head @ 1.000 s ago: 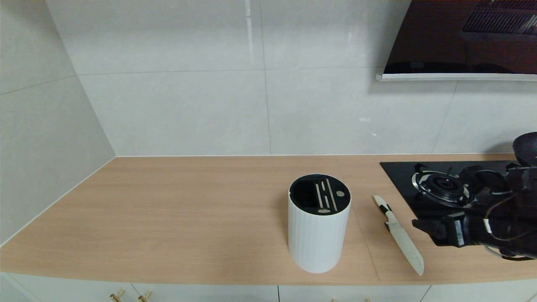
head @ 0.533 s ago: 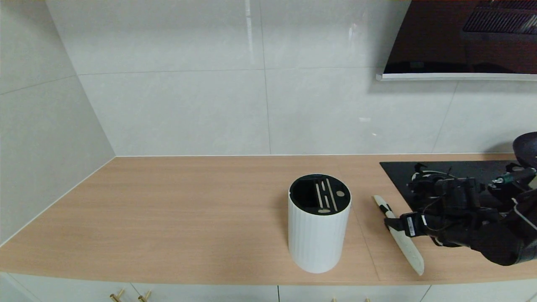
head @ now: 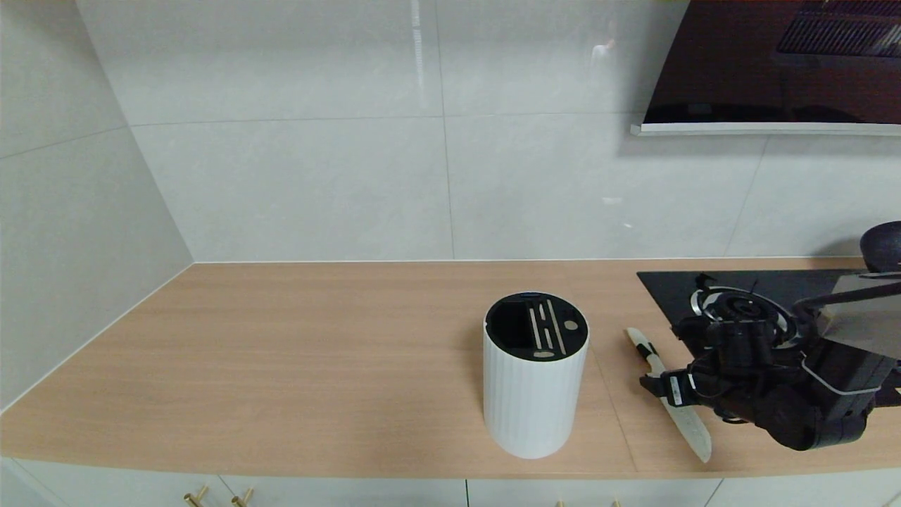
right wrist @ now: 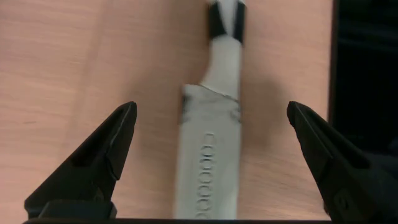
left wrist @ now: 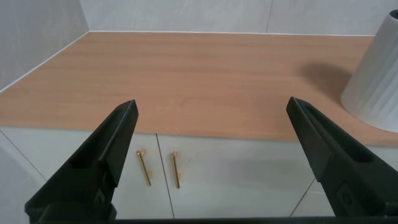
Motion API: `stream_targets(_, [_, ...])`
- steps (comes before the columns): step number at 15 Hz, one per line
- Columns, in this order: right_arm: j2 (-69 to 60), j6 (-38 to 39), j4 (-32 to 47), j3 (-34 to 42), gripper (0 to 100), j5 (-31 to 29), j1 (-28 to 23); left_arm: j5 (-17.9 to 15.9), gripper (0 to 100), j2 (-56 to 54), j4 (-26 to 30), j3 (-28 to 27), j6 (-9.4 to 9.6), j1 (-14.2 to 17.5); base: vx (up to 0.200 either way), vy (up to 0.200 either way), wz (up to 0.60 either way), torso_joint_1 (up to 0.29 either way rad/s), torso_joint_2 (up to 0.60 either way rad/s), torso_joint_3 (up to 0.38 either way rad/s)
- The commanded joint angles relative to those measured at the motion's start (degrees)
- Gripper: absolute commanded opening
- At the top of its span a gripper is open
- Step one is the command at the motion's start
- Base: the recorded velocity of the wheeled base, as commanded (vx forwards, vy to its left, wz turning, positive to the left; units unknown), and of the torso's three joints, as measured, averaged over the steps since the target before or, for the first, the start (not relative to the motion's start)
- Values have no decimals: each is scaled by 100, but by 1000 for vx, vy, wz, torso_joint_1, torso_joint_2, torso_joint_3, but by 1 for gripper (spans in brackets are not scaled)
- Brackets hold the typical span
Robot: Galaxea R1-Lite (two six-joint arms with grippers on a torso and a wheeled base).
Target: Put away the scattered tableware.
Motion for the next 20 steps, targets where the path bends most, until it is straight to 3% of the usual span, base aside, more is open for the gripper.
stream_targets(1, [117,7,-5,-34,100,-4,-6,4,100,2,-2,0,-1,1,0,0,0,0,0,0])
stream_targets(12, [398,24,-84,-183,100,-145,-6,4,100,2,-2,0,-1,1,0,0,0,0,0,0])
stream_targets(13, [424,24,-84,-183,0,-145,-6,4,100,2,-2,0,-1,1,0,0,0,0,0,0])
stream_targets(20, [336,33,-101,-166,0,-154,3,4,100,2,-2,0,-28,1,0,0,0,0,0,0])
